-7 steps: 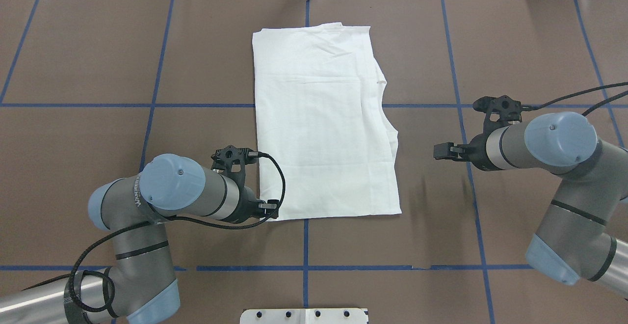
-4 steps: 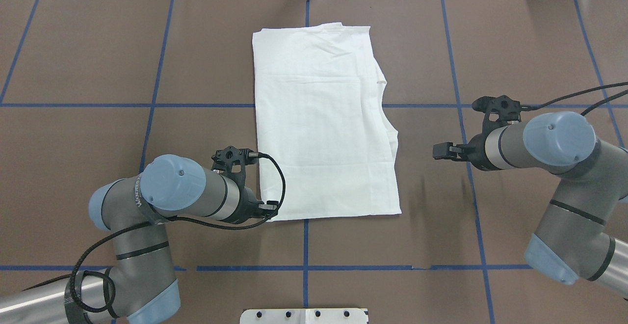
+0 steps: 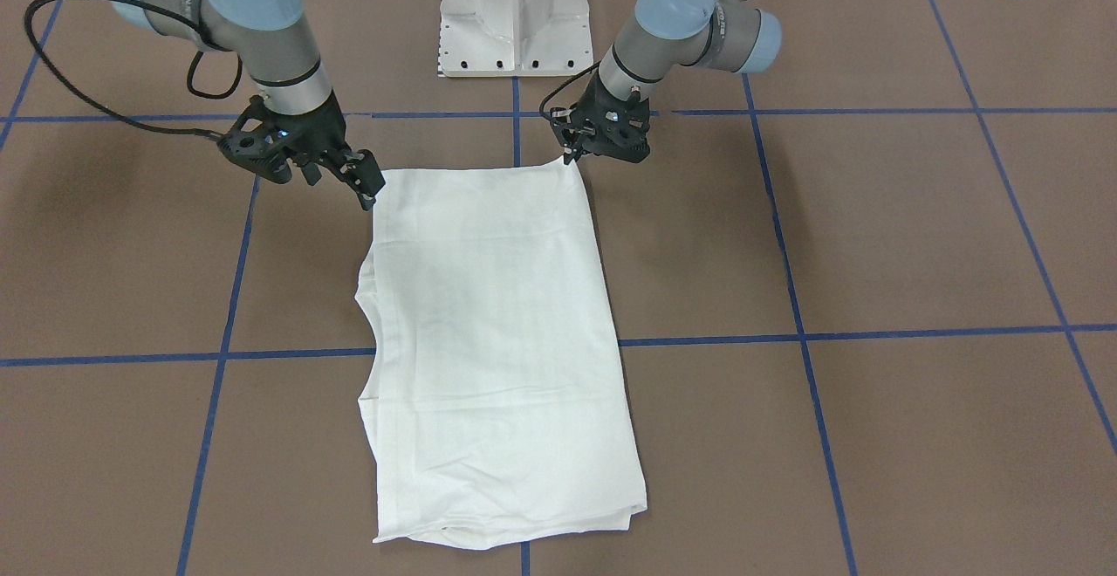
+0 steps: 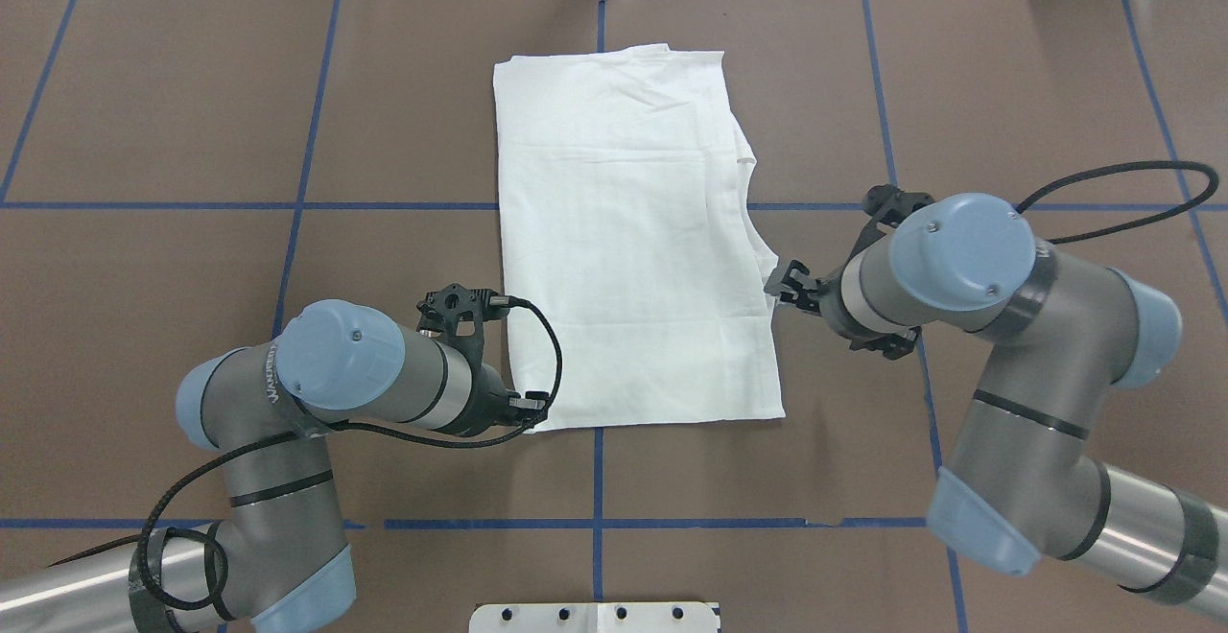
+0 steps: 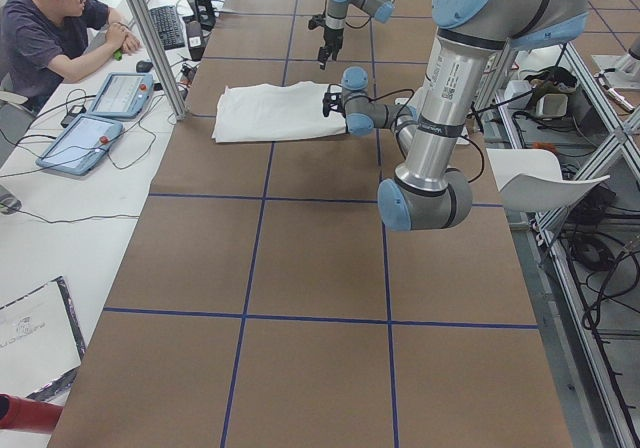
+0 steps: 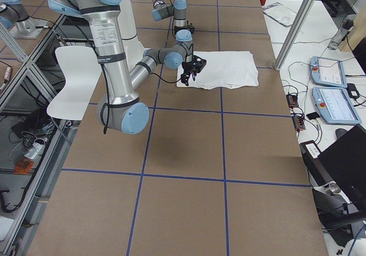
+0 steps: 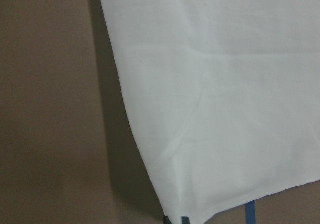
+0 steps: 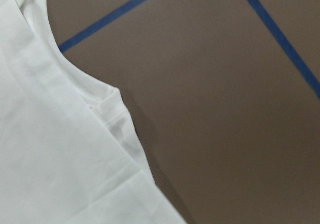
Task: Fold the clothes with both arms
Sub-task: 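Move the right gripper to the shirt's other near corner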
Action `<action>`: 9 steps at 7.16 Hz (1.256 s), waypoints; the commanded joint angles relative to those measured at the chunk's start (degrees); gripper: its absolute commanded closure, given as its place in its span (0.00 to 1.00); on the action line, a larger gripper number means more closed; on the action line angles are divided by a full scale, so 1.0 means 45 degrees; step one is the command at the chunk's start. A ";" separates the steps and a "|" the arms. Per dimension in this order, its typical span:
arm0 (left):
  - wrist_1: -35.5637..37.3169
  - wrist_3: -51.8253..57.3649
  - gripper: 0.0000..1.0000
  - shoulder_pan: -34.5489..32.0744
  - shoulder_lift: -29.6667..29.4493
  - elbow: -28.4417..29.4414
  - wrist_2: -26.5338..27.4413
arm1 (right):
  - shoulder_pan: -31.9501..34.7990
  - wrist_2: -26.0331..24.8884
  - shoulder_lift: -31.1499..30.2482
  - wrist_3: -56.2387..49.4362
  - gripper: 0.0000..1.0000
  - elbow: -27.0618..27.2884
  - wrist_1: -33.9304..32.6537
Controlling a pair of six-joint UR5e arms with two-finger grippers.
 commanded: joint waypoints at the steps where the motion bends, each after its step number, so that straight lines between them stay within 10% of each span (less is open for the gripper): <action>1: -0.0031 0.0000 1.00 -0.0002 -0.0006 -0.0085 -0.0021 | -0.1239 -0.1041 0.0949 0.3116 0.01 -0.0216 -0.0503; 9: -0.0090 0.0019 1.00 -0.0002 0.0014 -0.0144 -0.0060 | -0.1850 -0.2007 0.1870 0.6269 0.04 -0.2191 -0.0542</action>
